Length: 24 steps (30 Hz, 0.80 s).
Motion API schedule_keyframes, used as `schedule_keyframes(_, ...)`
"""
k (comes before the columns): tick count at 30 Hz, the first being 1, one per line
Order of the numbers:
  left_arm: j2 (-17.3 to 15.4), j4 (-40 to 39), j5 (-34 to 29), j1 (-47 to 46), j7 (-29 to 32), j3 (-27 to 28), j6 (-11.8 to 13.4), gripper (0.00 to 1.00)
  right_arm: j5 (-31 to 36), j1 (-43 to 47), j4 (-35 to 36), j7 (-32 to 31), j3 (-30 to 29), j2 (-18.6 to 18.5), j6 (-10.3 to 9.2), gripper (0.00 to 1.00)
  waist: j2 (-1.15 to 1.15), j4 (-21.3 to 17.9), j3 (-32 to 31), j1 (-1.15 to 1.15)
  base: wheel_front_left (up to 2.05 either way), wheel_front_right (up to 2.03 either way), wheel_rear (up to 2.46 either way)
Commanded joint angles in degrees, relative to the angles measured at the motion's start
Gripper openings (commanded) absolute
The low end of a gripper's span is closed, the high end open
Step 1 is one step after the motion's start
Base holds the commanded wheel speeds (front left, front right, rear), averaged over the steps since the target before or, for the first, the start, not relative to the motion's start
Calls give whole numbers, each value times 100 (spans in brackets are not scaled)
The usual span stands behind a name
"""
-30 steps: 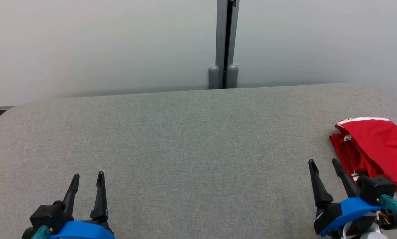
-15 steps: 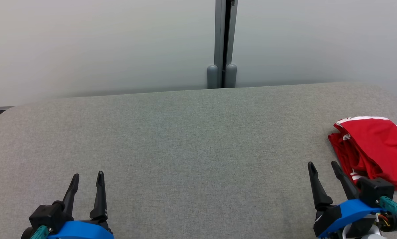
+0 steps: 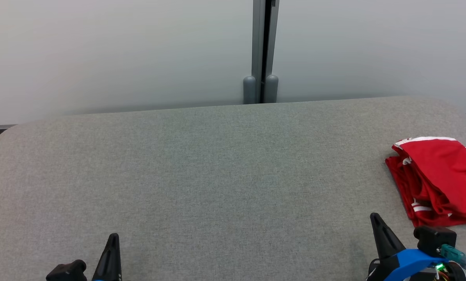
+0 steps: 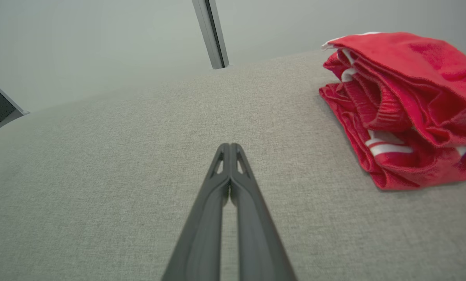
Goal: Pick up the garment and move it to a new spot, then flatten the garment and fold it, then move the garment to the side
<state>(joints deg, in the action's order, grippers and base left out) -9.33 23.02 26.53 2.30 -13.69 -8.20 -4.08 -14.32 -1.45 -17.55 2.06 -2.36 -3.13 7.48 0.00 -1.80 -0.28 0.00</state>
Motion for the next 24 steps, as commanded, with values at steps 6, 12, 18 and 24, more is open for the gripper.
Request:
schedule_keyframes(6, 26, -169, 672, -175, 191, 181, -47, 0, -813, -96, 119, -86, -58, -2, 0, 0, 0, 11, 2, 0, 0, 0, 0)
schedule_keyframes(12, 71, -225, 1097, -230, 322, 274, -68, 0, -1317, -125, 143, -137, -82, 0, 0, 0, 0, 19, 4, 0, 0, 0, 0)
schedule_keyframes(18, 120, -288, 1576, -290, 470, 379, -94, 0, -1885, -161, 168, -199, -110, 2, 0, 0, 0, 27, 6, 0, 0, 0, 0)
schedule_keyframes(24, 163, -344, 2025, -350, 608, 481, -115, 0, -2415, -196, 188, -256, -137, 4, 0, 0, 0, 36, 8, 0, 0, 0, 0)
